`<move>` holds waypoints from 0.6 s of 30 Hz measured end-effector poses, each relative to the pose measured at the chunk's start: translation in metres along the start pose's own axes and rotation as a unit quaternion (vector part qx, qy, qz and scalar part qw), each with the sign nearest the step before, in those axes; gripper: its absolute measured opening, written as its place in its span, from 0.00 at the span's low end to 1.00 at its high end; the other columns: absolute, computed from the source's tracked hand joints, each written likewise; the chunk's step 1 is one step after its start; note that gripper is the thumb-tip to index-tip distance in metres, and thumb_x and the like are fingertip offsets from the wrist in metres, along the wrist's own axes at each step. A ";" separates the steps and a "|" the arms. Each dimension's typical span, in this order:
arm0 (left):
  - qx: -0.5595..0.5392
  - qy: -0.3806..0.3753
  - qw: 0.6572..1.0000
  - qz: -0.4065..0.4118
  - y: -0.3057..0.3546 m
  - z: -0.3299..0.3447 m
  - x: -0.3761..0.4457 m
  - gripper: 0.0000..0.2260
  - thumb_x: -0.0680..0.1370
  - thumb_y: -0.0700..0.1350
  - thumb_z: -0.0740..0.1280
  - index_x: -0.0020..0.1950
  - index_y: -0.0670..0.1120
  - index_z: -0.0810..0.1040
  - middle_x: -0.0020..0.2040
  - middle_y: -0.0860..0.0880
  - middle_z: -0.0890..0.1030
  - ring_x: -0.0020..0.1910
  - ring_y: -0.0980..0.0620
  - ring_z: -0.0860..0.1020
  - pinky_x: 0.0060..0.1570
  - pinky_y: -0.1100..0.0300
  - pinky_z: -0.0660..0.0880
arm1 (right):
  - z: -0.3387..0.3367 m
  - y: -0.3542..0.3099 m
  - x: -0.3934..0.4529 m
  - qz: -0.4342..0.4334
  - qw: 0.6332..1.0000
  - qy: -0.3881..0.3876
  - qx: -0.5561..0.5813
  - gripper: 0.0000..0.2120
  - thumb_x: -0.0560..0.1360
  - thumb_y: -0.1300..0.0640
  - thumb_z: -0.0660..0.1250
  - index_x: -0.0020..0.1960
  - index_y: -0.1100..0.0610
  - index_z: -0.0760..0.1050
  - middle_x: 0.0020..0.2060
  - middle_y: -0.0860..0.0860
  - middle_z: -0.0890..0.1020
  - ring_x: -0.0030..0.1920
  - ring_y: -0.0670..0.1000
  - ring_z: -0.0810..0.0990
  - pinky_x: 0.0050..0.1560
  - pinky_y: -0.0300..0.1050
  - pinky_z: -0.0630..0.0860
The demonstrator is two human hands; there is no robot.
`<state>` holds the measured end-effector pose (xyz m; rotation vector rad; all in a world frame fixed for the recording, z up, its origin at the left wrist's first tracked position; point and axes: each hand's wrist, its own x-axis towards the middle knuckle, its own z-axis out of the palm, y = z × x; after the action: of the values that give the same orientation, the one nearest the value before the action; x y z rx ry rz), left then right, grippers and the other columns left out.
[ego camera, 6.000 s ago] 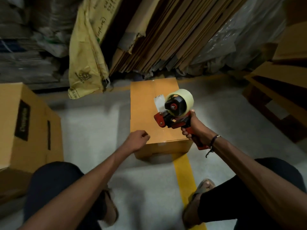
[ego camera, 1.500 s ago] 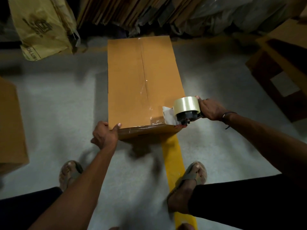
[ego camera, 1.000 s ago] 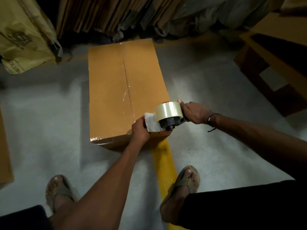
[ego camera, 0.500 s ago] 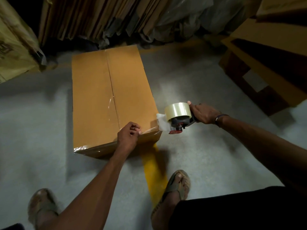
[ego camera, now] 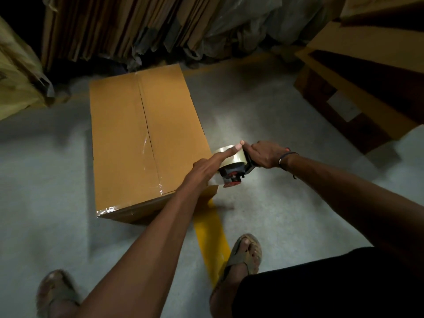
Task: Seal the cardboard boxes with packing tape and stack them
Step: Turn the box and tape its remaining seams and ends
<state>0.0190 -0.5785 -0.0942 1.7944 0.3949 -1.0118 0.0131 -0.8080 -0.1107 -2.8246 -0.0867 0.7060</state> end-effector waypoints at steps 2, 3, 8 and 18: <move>0.020 0.063 0.998 -0.011 0.002 0.008 0.001 0.74 0.36 0.81 0.73 0.76 0.45 0.67 0.69 0.45 0.75 0.63 0.40 0.77 0.60 0.44 0.79 | -0.001 -0.002 0.001 -0.002 1.000 0.005 -0.016 0.41 0.82 0.32 0.35 0.41 0.56 0.78 0.36 0.56 0.82 0.38 0.53 0.81 0.43 0.46 0.75; 0.018 0.088 0.996 -0.002 0.003 0.010 -0.001 0.73 0.37 0.80 0.74 0.75 0.43 0.65 0.67 0.44 0.75 0.62 0.41 0.78 0.59 0.45 0.80 | 0.000 -0.003 0.002 -0.001 1.000 0.009 -0.027 0.41 0.82 0.33 0.35 0.41 0.56 0.78 0.35 0.56 0.82 0.38 0.53 0.80 0.42 0.46 0.73; 0.011 0.120 0.992 0.033 0.005 0.012 0.005 0.60 0.45 0.75 0.76 0.69 0.42 0.72 0.59 0.46 0.81 0.53 0.43 0.81 0.52 0.50 0.82 | -0.002 -0.006 0.005 0.014 0.998 0.016 -0.061 0.41 0.82 0.33 0.34 0.41 0.55 0.78 0.36 0.54 0.81 0.38 0.52 0.79 0.43 0.47 0.70; 0.082 0.046 0.995 0.035 -0.006 0.001 0.026 0.71 0.45 0.87 0.67 0.77 0.43 0.68 0.70 0.40 0.75 0.64 0.39 0.77 0.60 0.46 0.76 | -0.016 0.022 0.001 0.074 0.983 0.125 -0.116 0.37 0.84 0.34 0.37 0.36 0.54 0.74 0.33 0.53 0.76 0.34 0.53 0.75 0.38 0.45 0.68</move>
<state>0.0304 -0.5812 -0.1183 1.9931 0.3108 -0.9385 0.0214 -0.8328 -0.1027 -3.1449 0.0897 0.3850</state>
